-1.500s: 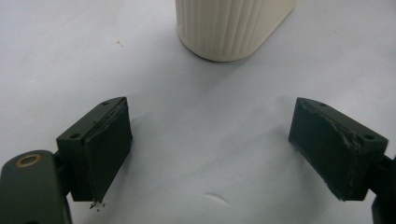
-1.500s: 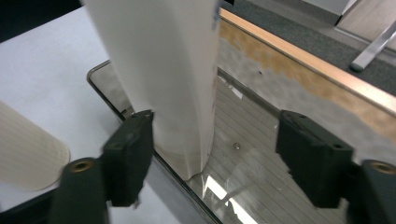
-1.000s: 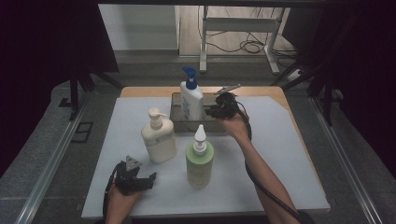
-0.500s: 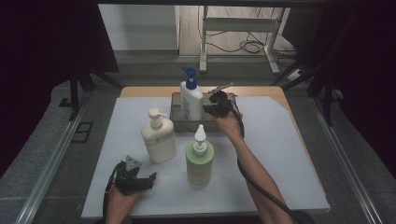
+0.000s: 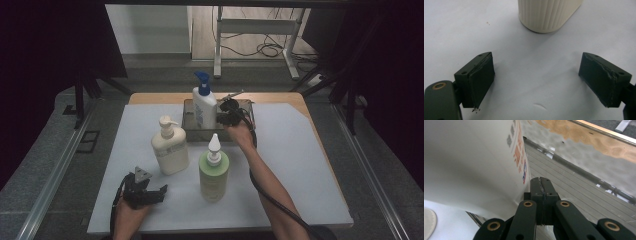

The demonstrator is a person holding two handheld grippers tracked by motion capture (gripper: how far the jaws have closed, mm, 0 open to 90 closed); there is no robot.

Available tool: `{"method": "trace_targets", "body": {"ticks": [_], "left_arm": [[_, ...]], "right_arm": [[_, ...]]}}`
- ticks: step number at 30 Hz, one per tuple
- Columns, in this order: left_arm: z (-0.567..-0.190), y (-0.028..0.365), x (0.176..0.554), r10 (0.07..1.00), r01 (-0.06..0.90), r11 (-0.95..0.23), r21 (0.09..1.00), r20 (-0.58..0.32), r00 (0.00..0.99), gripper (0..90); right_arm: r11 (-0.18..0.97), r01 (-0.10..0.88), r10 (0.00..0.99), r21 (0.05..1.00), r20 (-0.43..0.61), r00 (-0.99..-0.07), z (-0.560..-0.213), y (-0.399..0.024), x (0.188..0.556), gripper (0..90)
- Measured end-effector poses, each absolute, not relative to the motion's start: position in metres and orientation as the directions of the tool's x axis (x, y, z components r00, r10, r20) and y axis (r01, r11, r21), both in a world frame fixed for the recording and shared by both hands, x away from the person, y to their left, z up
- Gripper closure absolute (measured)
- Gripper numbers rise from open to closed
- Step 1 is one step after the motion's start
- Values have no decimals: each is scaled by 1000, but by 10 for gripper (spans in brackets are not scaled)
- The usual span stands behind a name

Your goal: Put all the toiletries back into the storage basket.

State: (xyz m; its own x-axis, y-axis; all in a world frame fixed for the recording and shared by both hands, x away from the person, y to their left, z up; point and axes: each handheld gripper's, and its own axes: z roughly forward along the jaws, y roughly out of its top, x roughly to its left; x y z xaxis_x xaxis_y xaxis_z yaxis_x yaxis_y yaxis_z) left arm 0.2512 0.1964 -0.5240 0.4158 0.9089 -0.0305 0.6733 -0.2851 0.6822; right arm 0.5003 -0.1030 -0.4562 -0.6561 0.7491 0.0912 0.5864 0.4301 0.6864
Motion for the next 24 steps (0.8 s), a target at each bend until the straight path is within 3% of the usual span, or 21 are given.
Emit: {"method": "trace_targets", "body": {"ticks": [24], "left_arm": [[-524, 196, 251, 909, 673, -285, 682, -31, 416, 130]], "right_arm": [[444, 610, 750, 656, 100, -653, -464, -99, 502, 892]]}}
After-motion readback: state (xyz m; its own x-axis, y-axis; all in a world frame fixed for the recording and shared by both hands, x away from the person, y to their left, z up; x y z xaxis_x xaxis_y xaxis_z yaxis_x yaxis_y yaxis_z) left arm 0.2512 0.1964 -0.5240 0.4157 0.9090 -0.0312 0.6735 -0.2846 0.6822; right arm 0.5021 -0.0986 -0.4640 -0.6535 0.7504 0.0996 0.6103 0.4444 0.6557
